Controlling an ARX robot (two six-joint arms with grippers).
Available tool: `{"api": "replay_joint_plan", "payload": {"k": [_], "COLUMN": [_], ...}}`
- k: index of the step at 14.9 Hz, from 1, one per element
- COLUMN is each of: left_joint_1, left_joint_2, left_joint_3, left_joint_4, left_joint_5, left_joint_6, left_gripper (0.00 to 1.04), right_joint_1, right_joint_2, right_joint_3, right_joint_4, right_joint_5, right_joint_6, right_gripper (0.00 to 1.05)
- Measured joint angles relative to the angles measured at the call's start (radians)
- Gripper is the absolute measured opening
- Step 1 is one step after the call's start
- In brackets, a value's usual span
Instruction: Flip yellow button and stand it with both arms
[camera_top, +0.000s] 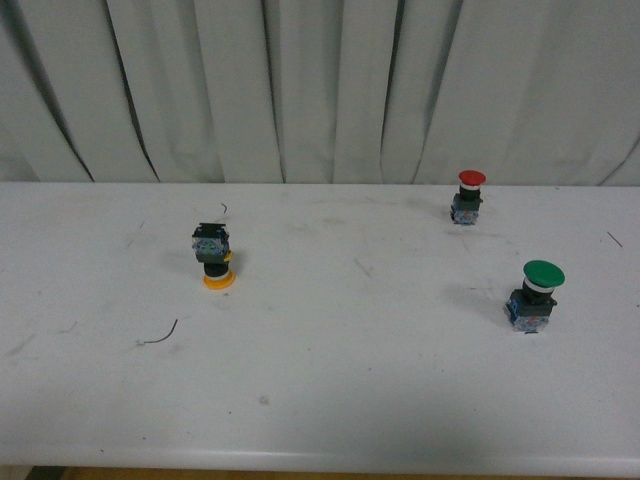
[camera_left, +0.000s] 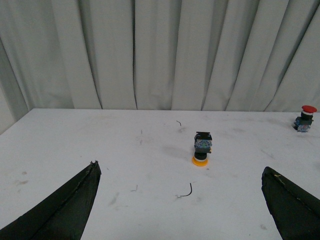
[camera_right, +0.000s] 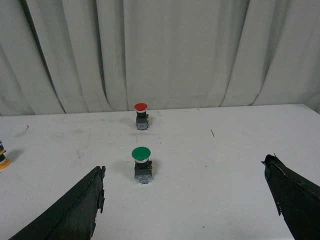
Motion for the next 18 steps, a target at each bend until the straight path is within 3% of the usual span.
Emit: {"api": "replay_joint_plan", "payload": {"k": [18], "left_joint_1": [0.0], "left_joint_2": [0.0], "left_joint_3": [0.0], "left_joint_4": [0.0], "left_joint_5": [0.0], "left_joint_6": [0.0], "left_gripper": [0.98], "right_joint_1": [0.0], "right_joint_2": [0.0], "right_joint_3": [0.0], "right_joint_4": [0.0], "right_joint_5": [0.0], "right_joint_6": [0.0], "right_gripper": [0.98]}}
